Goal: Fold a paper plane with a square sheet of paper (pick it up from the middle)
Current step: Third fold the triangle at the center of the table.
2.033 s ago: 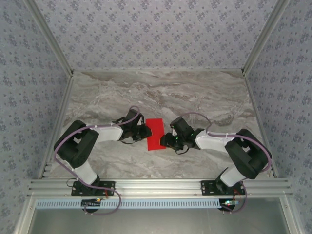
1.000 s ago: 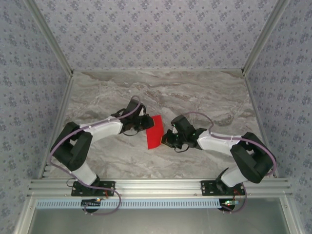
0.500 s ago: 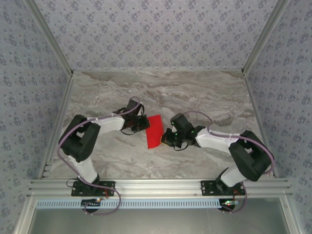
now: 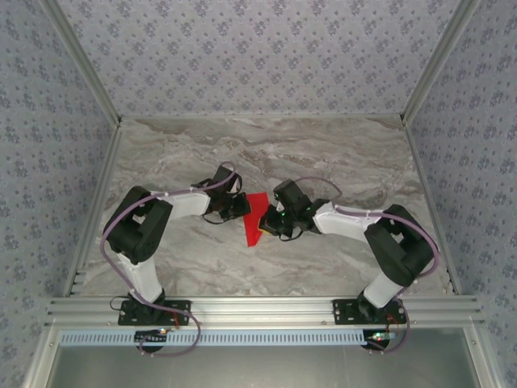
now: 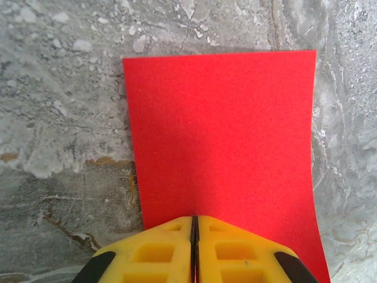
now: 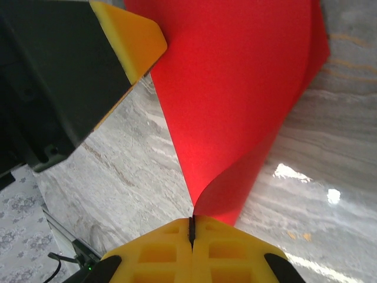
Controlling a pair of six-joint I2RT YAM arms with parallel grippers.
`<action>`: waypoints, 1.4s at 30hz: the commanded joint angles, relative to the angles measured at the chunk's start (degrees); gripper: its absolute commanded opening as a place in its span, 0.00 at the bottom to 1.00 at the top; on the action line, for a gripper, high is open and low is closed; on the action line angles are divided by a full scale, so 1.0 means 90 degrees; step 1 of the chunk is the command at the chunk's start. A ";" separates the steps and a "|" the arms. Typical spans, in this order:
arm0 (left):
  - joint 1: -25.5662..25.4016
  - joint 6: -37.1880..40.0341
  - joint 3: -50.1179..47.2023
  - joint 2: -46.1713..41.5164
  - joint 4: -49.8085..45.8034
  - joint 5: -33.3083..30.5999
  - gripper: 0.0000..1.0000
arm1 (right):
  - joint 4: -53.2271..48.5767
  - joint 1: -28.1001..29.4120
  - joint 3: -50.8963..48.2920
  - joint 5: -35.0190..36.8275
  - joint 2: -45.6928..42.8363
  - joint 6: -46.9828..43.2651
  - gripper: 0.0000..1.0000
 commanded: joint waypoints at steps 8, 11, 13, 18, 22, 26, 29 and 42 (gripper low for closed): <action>-0.0082 0.0068 0.0055 0.0168 -0.0155 0.0089 0.10 | 0.0883 0.0007 0.0151 0.0187 0.0607 0.0229 0.02; -0.0094 0.0058 0.0054 0.0165 -0.0147 0.0082 0.10 | 0.0962 0.0021 0.0136 0.0287 0.0673 0.0242 0.02; -0.0089 0.0058 0.0050 0.0175 -0.0143 0.0082 0.10 | 0.1007 0.0021 0.0125 0.0314 0.0723 0.0248 0.02; -0.0106 0.0056 0.0090 0.0216 -0.0139 0.0111 0.10 | 0.1188 0.0033 0.0145 0.0307 0.0852 0.0209 0.02; -0.0108 0.0049 0.0089 0.0226 -0.0146 0.0105 0.10 | 0.1179 0.0039 0.0198 0.0297 0.0943 0.0127 0.02; -0.0123 0.0045 0.0083 0.0231 -0.0146 0.0120 0.10 | 0.1199 0.0037 0.0247 0.0256 0.1026 0.0059 0.02; -0.0126 0.0046 0.0100 0.0246 -0.0146 0.0140 0.10 | 0.1246 0.0045 0.0272 0.0227 0.1069 -0.0007 0.02; -0.0133 0.0057 0.0122 0.0279 -0.0151 0.0145 0.09 | 0.1279 0.0067 0.0340 0.0144 0.1243 -0.0148 0.02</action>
